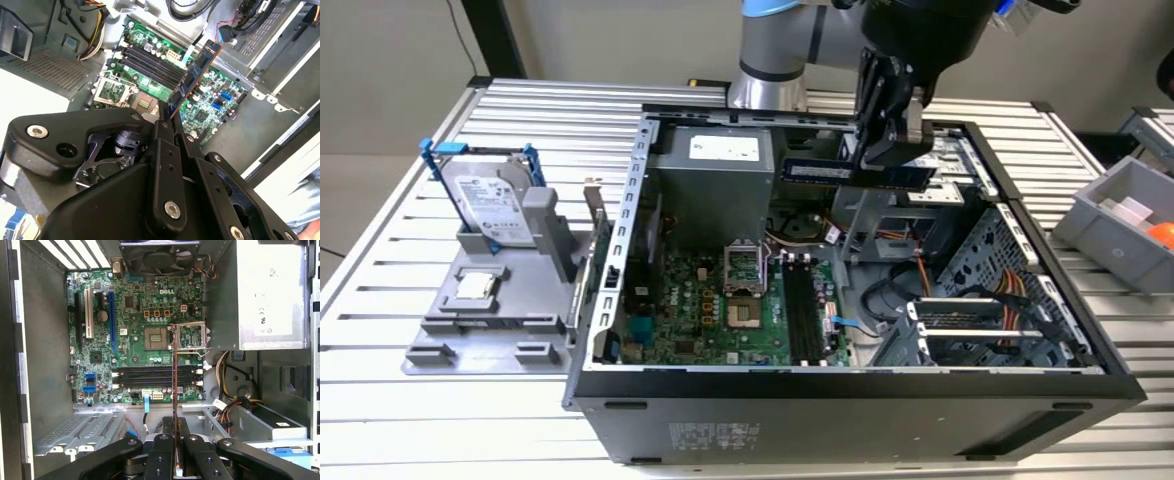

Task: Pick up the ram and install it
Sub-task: 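Insert the ram into the slot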

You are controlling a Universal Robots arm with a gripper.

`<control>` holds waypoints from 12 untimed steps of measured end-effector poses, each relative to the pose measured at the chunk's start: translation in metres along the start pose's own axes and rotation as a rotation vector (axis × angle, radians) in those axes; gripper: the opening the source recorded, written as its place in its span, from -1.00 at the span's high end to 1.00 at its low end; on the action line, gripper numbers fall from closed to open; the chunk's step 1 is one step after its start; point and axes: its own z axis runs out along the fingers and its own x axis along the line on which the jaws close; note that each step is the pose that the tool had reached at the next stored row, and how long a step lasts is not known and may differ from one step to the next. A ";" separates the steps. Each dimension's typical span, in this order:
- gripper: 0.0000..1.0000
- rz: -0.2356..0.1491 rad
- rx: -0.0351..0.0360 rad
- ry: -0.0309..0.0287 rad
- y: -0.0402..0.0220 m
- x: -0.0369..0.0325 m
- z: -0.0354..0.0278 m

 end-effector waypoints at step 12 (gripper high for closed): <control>1.00 0.027 0.0006 0.0000 0.0015 0.0001 0.0001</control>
